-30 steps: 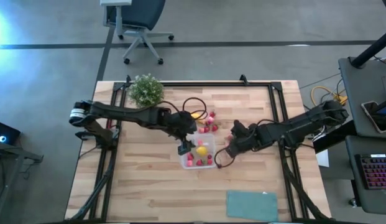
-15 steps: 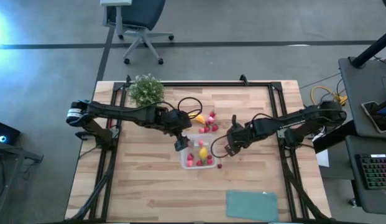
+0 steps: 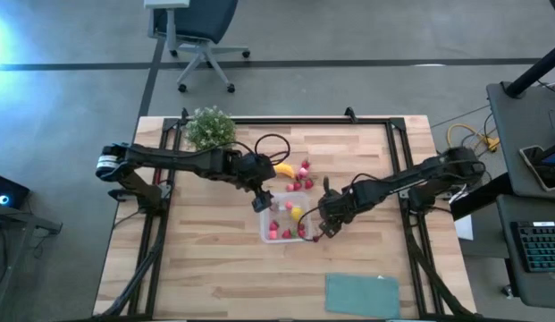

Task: Pick and placing Produce into tupperware
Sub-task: Put the pink peach into the transparent container, then put the yellow banana into the transparent container

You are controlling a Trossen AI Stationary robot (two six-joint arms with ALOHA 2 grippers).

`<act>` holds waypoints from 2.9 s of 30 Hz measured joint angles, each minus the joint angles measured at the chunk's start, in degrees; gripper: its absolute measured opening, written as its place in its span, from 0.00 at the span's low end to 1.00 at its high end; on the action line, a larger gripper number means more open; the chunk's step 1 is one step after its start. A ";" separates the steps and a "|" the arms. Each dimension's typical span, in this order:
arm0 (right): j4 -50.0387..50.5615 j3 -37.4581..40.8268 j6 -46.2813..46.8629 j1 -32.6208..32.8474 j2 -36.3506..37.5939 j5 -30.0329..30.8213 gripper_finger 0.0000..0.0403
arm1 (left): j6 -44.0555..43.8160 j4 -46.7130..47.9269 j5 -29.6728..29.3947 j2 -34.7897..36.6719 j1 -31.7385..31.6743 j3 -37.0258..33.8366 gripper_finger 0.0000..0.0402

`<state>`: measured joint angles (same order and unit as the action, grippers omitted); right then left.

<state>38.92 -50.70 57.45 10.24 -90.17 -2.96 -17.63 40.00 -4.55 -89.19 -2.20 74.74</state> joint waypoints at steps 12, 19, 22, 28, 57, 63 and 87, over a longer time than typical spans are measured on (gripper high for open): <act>0.63 -4.20 -1.99 0.00 -7.14 1.09 0.56 | -0.02 0.03 0.39 -0.02 -0.10 0.02 0.76; 0.69 -6.83 -1.86 0.00 -10.01 1.11 0.53 | 0.00 0.09 0.36 -0.02 -0.10 0.02 0.76; 1.32 -7.21 -1.94 0.02 -10.92 1.11 0.48 | 0.00 0.15 0.41 -0.02 -0.10 0.02 0.76; 3.86 -7.16 -1.69 0.02 -10.64 1.45 0.35 | 0.00 0.20 1.00 -0.02 -0.10 0.01 0.76; 3.83 -28.78 -17.72 -0.68 -13.88 2.92 0.28 | 3.06 9.84 0.70 4.28 0.01 -1.35 0.76; 4.28 -31.94 -18.05 -0.61 -17.17 3.21 0.40 | 1.86 9.73 -2.13 9.54 -0.05 -5.01 0.76; 18.58 -32.66 -17.03 -2.12 -9.94 12.58 0.62 | 1.69 -0.55 -2.90 11.88 -0.88 -8.79 0.76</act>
<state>57.50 -83.36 40.42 8.12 -100.11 9.63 -15.94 39.44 -7.44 -77.31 -3.08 65.95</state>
